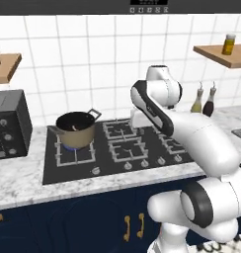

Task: Put the avocado and garlic in the pot. Retrieve the spatula and lightly stir the vegetables in the pot.

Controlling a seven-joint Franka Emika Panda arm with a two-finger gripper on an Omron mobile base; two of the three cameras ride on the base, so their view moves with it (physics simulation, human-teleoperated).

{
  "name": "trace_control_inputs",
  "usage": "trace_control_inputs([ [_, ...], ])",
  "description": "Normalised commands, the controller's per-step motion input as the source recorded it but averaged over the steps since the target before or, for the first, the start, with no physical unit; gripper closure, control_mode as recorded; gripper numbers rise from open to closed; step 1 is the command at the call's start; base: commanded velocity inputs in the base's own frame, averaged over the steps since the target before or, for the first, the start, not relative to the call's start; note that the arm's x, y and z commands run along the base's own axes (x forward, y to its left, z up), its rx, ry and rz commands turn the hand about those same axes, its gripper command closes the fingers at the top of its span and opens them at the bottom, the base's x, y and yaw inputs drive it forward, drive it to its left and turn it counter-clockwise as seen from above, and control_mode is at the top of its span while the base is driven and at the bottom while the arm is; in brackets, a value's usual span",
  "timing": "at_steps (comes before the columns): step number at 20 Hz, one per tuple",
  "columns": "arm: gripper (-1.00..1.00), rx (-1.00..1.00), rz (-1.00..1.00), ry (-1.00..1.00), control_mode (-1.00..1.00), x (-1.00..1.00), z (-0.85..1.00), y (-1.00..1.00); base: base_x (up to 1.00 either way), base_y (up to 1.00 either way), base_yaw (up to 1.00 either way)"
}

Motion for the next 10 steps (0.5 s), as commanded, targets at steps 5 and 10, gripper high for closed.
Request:
trace_control_inputs([
  [5, -1.0, 0.0, 0.0, 0.0, 1.0, 0.0, 0.0, 0.0, 0.13, -1.0, 0.0],
  [10, -1.0, 0.0, 0.0, 0.0, 1.0, 0.0, 0.0, 0.0, 0.18, -1.0, 0.0],
])
